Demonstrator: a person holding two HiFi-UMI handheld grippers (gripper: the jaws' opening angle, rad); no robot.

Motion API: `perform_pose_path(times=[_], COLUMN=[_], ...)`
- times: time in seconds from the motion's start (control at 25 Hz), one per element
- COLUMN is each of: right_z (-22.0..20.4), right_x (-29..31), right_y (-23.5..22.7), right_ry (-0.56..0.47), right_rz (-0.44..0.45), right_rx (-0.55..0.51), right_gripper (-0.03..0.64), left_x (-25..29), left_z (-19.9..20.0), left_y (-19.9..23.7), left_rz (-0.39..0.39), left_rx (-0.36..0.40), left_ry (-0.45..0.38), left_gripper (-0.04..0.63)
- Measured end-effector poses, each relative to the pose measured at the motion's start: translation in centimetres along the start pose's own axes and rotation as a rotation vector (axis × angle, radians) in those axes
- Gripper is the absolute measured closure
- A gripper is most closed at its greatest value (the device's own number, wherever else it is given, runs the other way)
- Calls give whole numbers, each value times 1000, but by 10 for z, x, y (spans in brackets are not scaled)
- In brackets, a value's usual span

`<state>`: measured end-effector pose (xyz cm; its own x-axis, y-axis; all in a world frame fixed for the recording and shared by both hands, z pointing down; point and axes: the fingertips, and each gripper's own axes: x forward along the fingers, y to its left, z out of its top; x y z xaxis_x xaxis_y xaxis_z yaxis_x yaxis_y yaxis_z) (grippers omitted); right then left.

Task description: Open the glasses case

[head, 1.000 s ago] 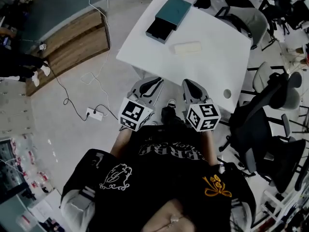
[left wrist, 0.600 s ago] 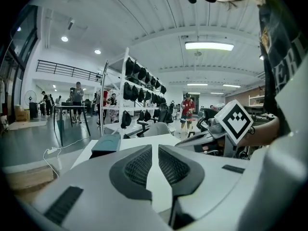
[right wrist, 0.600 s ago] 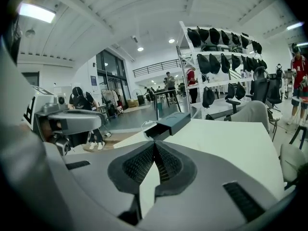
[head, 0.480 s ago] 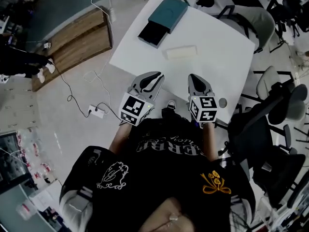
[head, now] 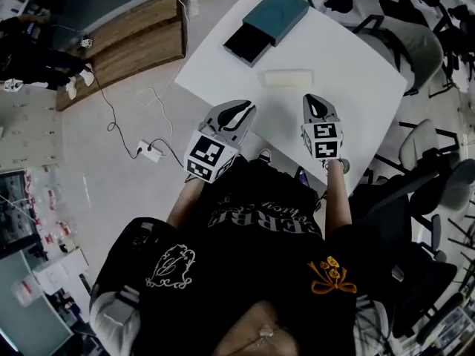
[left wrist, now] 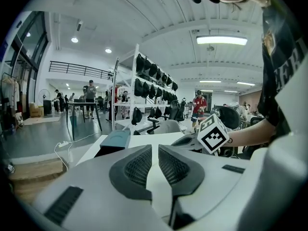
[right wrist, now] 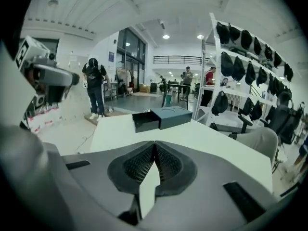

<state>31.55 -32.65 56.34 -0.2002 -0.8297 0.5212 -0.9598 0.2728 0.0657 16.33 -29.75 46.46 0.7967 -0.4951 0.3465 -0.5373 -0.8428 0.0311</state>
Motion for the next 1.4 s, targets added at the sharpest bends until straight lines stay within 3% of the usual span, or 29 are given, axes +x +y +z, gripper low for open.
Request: perform_pose_path(times=[0.24,0.4,0.84,0.96,1.08,1.4], right_z=[-13,-29,-69,-69,-64,-27], right_x=[47,70,113,118,114,117], right_y=[-9,-6,-14,-19,-19,-27], right_ry=[63,130,331,326,312,259], right_rz=[72,125,126,95,97,88], right_rx=[-188,-331,-779,-801,-760,-746], right_gripper=[603,546,466,502,523,572], left_x=[15,21,38,39,38,35], left_z=[-4,-4,-1,-3,-6,-13], left_y=[5,4,9,12,14,21], left_rz=[34,32,2,4,6,24], left_rx=[6,8,21,15,6,-20], left_ry=[23,39,58,67,70,75], left_gripper=[555,555,555,555,555,555])
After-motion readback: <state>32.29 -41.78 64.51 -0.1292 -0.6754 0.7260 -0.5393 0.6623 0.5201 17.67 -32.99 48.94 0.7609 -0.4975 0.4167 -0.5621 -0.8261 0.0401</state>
